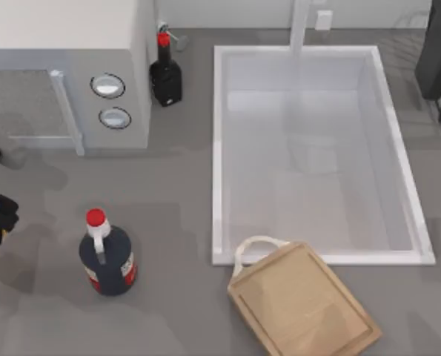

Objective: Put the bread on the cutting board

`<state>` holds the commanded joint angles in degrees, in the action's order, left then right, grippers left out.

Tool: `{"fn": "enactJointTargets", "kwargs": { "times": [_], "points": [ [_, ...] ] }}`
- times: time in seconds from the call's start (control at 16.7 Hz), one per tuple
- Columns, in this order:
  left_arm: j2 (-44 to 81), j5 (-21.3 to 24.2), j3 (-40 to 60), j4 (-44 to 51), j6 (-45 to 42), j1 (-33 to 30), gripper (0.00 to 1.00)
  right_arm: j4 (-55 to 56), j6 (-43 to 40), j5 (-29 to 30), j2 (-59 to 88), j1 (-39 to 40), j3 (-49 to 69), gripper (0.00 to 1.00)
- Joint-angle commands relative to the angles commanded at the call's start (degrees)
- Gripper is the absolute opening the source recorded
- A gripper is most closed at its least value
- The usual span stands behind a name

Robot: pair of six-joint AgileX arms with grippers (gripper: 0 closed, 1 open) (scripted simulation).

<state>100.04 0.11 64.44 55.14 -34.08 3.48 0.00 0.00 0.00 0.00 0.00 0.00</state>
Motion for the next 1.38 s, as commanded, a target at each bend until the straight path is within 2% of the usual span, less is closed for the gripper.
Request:
{"fn": "enactJointTargets", "kwargs": {
  "times": [0.24,0.6,0.72,0.84,1.02,1.38],
  "points": [
    [-3.77,-0.03,5.63,8.98,0.28,-0.04,0.0,0.0,0.0,0.0,0.0,0.0,0.0,1.0],
    [-4.29,-0.06,6.23,9.72,0.33,-0.01,0.0,0.0,0.0,0.0,0.0,0.0,0.0,1.0],
    [-5.43,-0.01,8.05,9.49,2.18,-1.85,0.0,0.0,0.0,0.0,0.0,0.0,0.0,1.0],
    [-6.68,0.09,11.93,8.82,6.45,-6.07,0.0,0.0,0.0,0.0,0.0,0.0,0.0,1.0],
    [-6.27,0.44,19.66,7.53,17.42,-16.43,0.0,0.0,0.0,0.0,0.0,0.0,0.0,1.0],
    [4.43,2.02,32.83,8.09,52.67,-41.58,0.0,0.0,0.0,0.0,0.0,0.0,0.0,1.0]
  ]
}}
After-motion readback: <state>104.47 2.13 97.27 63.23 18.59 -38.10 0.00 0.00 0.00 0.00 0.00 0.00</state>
